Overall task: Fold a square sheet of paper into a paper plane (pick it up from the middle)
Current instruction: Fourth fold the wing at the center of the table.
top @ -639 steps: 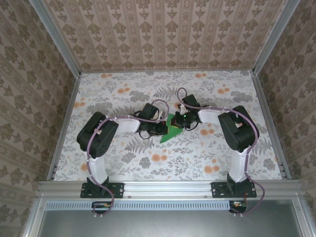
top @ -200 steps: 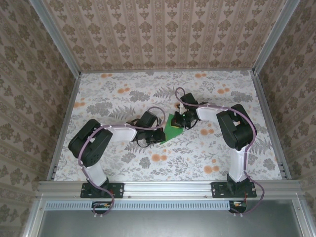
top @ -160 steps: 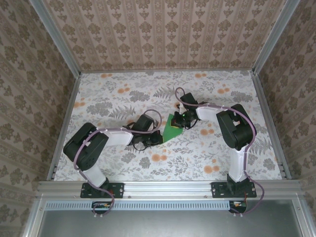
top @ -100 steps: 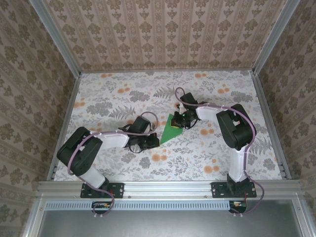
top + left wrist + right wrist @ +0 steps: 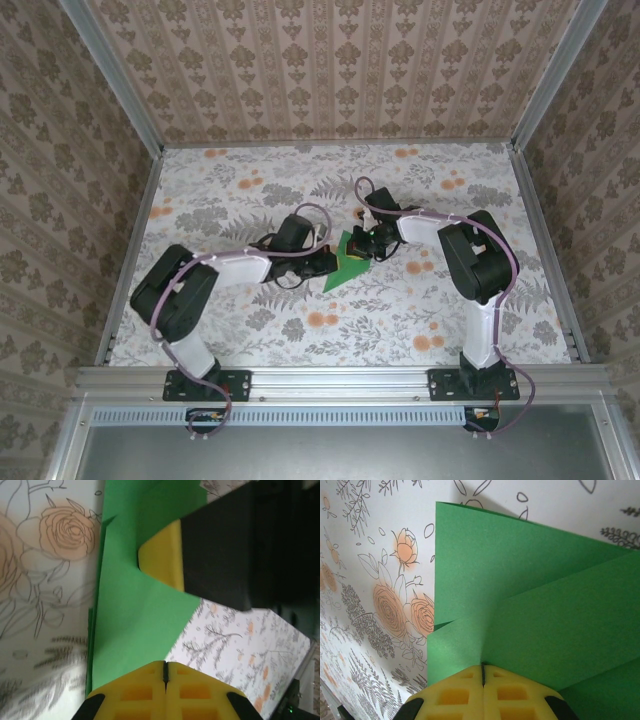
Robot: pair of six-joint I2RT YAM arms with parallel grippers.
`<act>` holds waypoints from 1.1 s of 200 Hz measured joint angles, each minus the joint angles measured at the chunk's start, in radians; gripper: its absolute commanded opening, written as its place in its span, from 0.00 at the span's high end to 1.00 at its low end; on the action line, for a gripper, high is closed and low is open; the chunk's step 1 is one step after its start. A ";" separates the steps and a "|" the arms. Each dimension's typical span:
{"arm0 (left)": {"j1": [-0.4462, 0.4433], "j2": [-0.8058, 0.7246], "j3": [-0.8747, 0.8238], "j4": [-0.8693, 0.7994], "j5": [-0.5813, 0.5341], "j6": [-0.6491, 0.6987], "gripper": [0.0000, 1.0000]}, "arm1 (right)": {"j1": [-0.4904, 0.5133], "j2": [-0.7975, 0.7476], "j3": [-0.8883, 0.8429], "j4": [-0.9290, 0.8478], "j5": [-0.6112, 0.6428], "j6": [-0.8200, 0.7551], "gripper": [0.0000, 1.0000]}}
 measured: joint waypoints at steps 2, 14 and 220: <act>0.000 0.008 0.005 0.000 0.000 0.001 1.00 | 0.000 0.000 0.000 0.000 0.000 0.000 1.00; 0.002 0.043 0.027 -0.002 0.004 0.008 1.00 | 0.000 0.000 0.000 0.000 0.000 0.000 1.00; -0.022 -0.080 -0.217 0.035 0.052 0.086 1.00 | 0.000 0.019 0.033 -0.041 -0.011 0.008 1.00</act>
